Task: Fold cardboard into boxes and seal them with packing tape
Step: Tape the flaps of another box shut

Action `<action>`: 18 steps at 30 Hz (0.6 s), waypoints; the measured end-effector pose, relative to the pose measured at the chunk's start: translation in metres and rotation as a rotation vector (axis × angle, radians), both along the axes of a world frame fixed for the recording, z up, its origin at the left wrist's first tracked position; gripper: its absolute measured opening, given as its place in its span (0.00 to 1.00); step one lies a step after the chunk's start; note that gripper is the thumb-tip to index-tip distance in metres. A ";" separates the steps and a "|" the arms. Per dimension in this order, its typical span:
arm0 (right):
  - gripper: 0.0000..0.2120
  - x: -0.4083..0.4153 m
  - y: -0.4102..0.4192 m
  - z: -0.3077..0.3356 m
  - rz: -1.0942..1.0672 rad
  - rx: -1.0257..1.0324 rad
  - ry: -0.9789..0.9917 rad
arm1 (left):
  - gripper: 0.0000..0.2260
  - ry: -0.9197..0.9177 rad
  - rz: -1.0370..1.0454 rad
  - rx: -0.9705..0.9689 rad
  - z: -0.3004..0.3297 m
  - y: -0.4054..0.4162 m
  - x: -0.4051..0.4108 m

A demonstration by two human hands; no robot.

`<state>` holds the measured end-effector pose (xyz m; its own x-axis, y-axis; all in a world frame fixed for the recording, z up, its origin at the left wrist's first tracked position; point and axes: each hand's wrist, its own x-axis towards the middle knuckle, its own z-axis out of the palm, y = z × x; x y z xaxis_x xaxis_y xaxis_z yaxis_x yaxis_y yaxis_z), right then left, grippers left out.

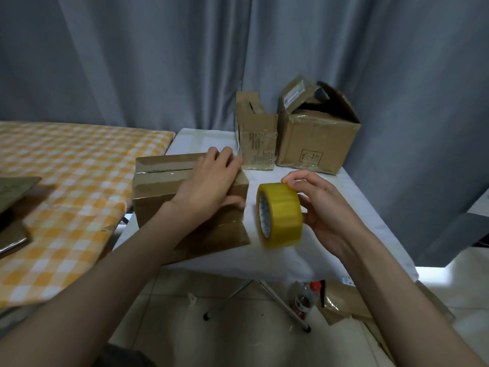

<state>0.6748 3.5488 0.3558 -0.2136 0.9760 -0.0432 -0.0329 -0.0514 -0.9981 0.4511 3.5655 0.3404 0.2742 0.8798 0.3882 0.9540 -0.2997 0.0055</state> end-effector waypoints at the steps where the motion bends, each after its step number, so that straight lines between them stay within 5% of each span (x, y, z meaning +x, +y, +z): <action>1: 0.09 0.000 -0.001 -0.001 -0.005 0.014 -0.009 | 0.35 0.045 -0.007 -0.005 -0.001 0.000 -0.002; 4: 0.08 0.000 -0.004 -0.002 -0.034 0.073 -0.055 | 0.34 0.025 -0.022 -0.024 0.002 -0.004 -0.006; 7: 0.07 -0.002 -0.004 -0.004 -0.067 0.155 -0.114 | 0.39 -0.211 -0.052 -0.109 0.015 -0.010 -0.006; 10: 0.07 -0.007 -0.005 -0.006 -0.086 0.214 -0.155 | 0.25 -0.522 -0.134 -0.046 0.028 -0.017 0.006; 13: 0.05 -0.012 -0.007 -0.006 -0.124 0.242 -0.157 | 0.13 -0.596 -0.166 -0.116 0.032 -0.024 0.028; 18: 0.05 -0.013 -0.010 -0.008 -0.218 0.259 -0.155 | 0.06 -0.769 -0.092 -0.118 0.028 -0.024 0.044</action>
